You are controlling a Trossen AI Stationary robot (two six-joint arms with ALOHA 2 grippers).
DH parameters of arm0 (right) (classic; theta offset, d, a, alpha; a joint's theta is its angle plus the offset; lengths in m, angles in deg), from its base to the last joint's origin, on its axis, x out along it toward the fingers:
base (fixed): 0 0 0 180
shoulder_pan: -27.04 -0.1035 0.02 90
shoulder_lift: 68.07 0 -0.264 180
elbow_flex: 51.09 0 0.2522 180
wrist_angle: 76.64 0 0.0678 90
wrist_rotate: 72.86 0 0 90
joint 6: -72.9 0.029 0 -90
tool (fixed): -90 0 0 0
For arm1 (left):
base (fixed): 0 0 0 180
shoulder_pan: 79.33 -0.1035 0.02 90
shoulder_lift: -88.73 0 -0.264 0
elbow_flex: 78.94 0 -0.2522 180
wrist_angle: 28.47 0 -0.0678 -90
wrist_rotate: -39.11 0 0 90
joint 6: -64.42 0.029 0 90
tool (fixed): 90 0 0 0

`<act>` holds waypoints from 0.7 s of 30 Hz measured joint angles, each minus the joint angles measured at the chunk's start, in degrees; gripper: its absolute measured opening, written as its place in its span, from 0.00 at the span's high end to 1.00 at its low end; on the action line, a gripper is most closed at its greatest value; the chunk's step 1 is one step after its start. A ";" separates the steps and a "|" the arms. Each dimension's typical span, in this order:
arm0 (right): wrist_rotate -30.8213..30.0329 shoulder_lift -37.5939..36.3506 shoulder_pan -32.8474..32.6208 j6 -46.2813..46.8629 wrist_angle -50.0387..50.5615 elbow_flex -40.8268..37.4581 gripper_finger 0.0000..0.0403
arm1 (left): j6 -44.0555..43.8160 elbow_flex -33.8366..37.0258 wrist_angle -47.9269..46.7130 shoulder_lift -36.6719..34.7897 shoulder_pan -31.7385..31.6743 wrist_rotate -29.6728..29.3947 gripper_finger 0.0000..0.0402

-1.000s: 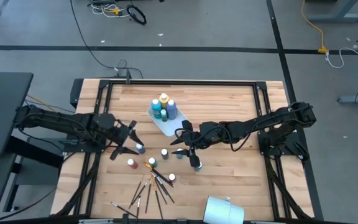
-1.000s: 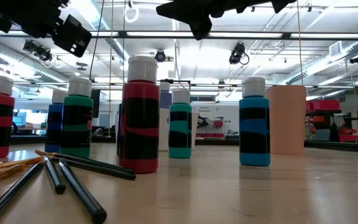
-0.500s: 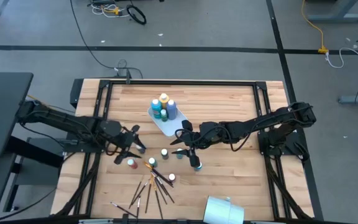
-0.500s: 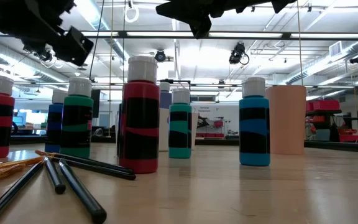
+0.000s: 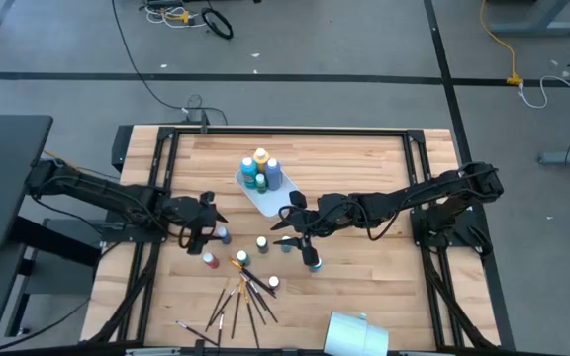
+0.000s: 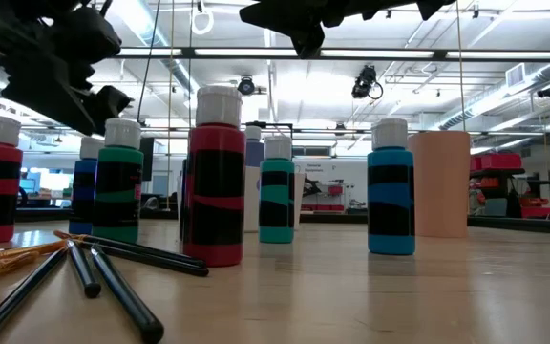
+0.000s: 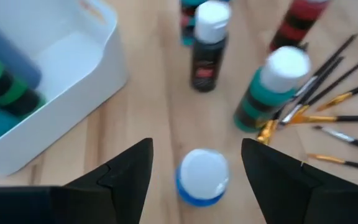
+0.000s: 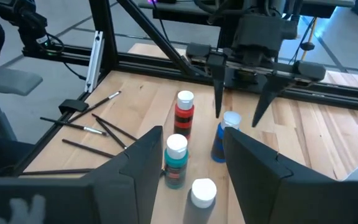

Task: Pick & Place Paint Supplies
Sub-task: Put the small blue paint bottle into the white bin

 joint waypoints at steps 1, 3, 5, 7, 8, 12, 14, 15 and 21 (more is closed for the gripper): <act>0.00 0.00 0.00 -0.01 0.00 0.00 0.57 | -0.05 0.00 -0.04 0.00 0.00 0.00 0.36; 0.00 0.00 0.02 0.04 0.00 0.00 0.57 | -1.49 0.00 0.01 0.47 0.02 -0.21 0.37; 0.00 0.00 0.00 0.02 0.00 0.00 0.57 | -3.92 0.00 -0.68 1.26 0.04 -1.39 0.37; 0.00 0.00 0.00 0.02 0.00 0.00 0.57 | -5.07 0.46 -0.04 2.29 0.07 -2.72 0.37; 0.00 0.00 0.00 0.00 0.00 0.00 0.57 | -5.24 1.04 0.44 2.88 0.04 -2.76 0.37; 0.00 0.00 0.02 -0.08 -0.02 0.00 0.57 | -5.28 1.79 1.74 4.58 0.11 -2.55 0.37; -0.02 0.00 0.02 -0.24 0.03 0.00 0.57 | -4.77 1.91 2.38 4.55 0.09 -2.66 0.37; -0.01 0.00 0.02 -0.25 0.09 0.00 0.57 | -4.37 1.95 3.13 4.61 0.09 -2.73 0.37; 0.00 0.02 0.02 -0.27 0.35 0.00 0.57 | -3.01 2.03 3.28 4.15 0.09 -2.87 0.43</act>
